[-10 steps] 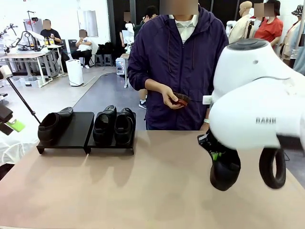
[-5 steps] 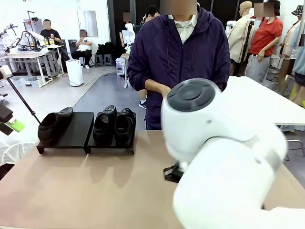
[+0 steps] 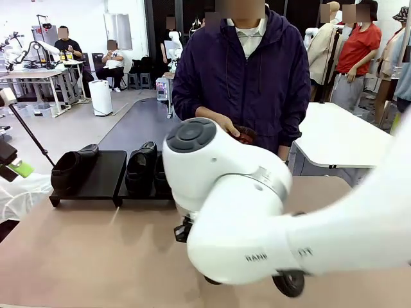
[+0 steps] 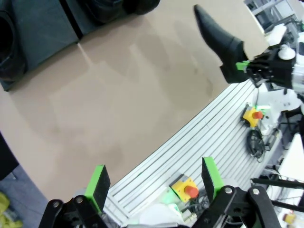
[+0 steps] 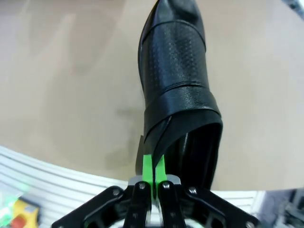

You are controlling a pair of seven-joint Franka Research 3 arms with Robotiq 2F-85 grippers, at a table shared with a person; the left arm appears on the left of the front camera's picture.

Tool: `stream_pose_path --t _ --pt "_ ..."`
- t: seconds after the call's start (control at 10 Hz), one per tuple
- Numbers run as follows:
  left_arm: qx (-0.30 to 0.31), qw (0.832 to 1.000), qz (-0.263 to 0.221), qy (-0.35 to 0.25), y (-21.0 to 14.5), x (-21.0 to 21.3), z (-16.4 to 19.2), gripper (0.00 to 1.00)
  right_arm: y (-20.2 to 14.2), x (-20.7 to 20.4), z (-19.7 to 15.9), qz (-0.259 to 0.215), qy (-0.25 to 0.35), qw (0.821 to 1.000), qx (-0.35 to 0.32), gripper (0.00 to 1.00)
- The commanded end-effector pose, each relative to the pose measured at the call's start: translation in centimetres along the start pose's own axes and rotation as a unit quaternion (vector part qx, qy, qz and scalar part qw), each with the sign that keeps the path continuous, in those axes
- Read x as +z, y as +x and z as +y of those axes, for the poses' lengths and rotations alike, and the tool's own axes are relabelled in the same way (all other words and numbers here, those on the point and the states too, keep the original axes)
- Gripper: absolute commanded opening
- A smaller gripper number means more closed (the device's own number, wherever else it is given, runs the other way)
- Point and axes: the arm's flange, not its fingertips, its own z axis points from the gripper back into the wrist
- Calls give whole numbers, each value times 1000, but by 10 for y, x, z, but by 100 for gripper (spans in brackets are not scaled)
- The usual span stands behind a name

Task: Organize the shoes by placing them on the stand.
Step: Pick up one Shoe and place it in the middle of the table.

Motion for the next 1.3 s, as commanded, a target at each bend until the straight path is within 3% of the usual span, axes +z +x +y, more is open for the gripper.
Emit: stream_pose_path --t 0.0,0.7,0.8,0.9,1.0,1.2 --pt "-7 1000 3 -1 -2 2 2 100 30 -21 43 1 -18 1000 5 0" --pt "-7 1000 3 -1 -2 2 2 100 37 -63 79 25 -36 999 -21 0" --pt "-7 1000 3 -1 -2 2 2 100 36 -62 78 30 -33 999 -21 27" --pt "-7 1000 3 -1 -2 2 2 100 36 -61 77 34 -33 999 -23 75" --pt "-7 1000 3 -1 -2 2 2 100 36 -60 75 34 -33 999 -24 100" --pt "-7 1000 3 -1 -2 2 2 100 36 -52 66 25 -31 999 -29 100"
